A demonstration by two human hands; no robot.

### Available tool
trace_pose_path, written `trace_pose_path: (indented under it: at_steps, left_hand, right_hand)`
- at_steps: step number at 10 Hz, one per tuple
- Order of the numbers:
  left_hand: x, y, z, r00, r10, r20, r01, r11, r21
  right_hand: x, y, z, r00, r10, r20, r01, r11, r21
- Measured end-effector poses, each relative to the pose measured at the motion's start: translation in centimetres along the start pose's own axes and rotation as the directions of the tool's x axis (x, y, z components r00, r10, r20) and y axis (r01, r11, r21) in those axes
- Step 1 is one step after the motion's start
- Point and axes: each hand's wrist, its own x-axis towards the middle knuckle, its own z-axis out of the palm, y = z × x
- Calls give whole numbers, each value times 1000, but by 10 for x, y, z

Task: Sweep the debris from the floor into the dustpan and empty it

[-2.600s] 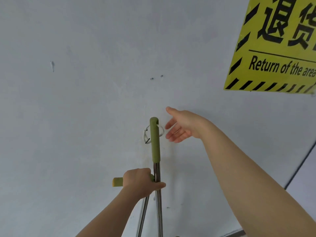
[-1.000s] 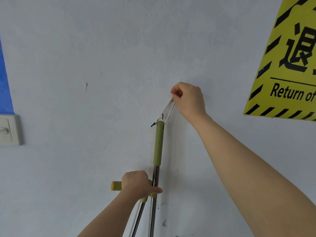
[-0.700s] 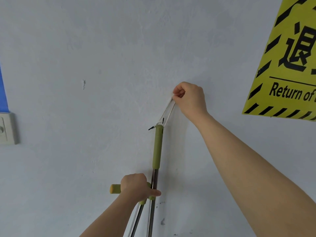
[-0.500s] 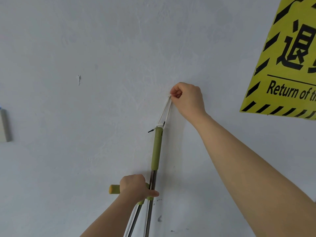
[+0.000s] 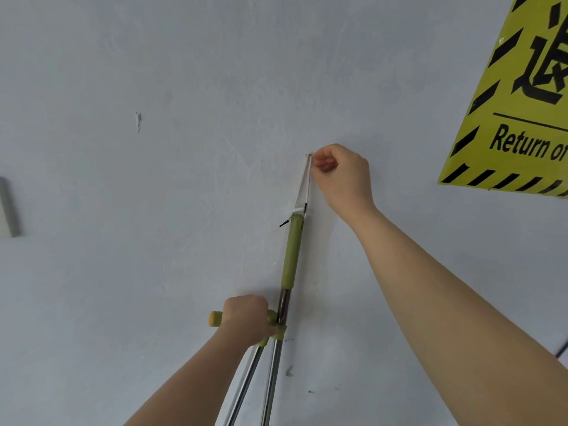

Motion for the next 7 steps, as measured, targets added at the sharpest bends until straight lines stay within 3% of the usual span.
trace_pose_path:
  at_steps: [3,4,6,7]
  left_hand:
    - [-16,-31,-6,983,41,-178,-52,997,-58]
    - [-30,-47,-18,973,29,-231,-72,981,-180]
    - [-71,-95,-76,943,-63,-326,-177,735,-654]
    - [-97,-120,-108,901,-123,-416,-274,582,-766]
  right_hand:
    - [-38,1,-6,980,189,66,-184,980,-77]
    - [-57,-7,-11,952,298,73,-288,949,-129]
    - [-102,-39,-25,876,477,63,-463,871,-164]
    - [-122,-64,-31,846,532,27,-525,841,-127]
